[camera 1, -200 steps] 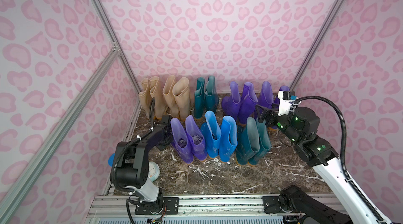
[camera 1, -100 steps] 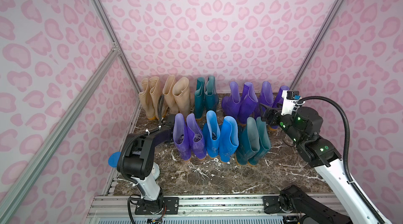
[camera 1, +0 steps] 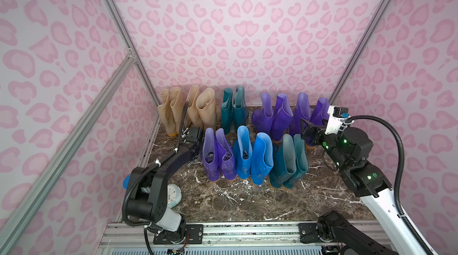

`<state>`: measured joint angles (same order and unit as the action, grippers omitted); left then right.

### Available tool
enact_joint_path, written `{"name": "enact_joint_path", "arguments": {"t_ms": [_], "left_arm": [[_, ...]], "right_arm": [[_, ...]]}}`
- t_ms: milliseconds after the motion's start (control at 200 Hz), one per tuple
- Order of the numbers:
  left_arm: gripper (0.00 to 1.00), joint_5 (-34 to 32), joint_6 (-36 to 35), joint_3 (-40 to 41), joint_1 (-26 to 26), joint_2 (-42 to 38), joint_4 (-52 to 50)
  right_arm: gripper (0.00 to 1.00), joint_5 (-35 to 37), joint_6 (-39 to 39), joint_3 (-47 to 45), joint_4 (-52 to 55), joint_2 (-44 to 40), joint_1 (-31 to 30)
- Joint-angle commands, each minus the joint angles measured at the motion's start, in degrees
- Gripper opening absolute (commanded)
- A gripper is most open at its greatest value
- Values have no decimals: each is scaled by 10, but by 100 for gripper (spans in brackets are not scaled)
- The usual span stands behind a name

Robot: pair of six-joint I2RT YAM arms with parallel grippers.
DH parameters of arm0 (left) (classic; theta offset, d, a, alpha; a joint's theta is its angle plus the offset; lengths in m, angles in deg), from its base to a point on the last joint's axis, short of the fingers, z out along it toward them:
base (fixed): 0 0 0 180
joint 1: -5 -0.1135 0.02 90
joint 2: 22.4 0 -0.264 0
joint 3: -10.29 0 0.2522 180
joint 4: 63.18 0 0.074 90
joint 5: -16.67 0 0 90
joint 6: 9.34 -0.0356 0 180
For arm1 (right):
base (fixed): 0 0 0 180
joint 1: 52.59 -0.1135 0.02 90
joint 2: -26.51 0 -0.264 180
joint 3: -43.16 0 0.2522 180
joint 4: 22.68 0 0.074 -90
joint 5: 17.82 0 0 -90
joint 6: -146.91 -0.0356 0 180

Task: Match and arrange rain boots in pairs
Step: Adjust the rain boots at the center of the board, then reset both arms

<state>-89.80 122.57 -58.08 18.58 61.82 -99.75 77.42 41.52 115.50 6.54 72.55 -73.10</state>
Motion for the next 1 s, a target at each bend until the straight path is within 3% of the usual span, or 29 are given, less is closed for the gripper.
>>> {"name": "enact_joint_path", "arguments": {"t_ms": [0,105,130,145,240,295,400,460,565,630,670,735,815,885,995], "left_arm": [[49,-51,-53,-27,1,-61,-93],[78,-58,-100,-59,2,-141,-150],[97,-58,-116,-65,3,-164,-159],[100,-62,-126,-68,4,-176,-161],[100,-93,-190,-95,14,-251,-175],[100,-127,-174,-108,15,-280,-184],[100,-91,-253,-63,15,-334,-103],[100,-81,-303,-14,14,-356,-30],[100,-35,-419,89,6,-382,107],[100,-50,-388,132,-20,-379,170],[100,-15,-379,152,-53,-372,201],[100,33,-402,177,-90,-348,246],[100,35,-415,199,-109,-310,281],[100,23,-427,221,-109,-270,320],[100,9,-404,272,-107,-210,435]], "right_arm": [[98,40,14,-25,-77,-20,0],[99,60,48,-43,-112,-35,0],[99,81,39,-54,-125,-40,0],[99,101,31,-63,-134,-44,0],[99,213,43,-134,-194,-66,0],[99,262,48,-185,-252,-83,2],[99,271,168,-280,-370,-123,19],[99,282,173,-316,-409,-141,51],[99,189,155,-351,-409,-141,152],[99,115,128,-382,-418,-135,213],[99,70,129,-409,-440,-136,236],[99,8,166,-459,-504,-132,245],[99,2,147,-495,-544,-114,246],[99,-48,171,-507,-556,-90,246],[99,-53,163,-532,-610,-36,246]]}}
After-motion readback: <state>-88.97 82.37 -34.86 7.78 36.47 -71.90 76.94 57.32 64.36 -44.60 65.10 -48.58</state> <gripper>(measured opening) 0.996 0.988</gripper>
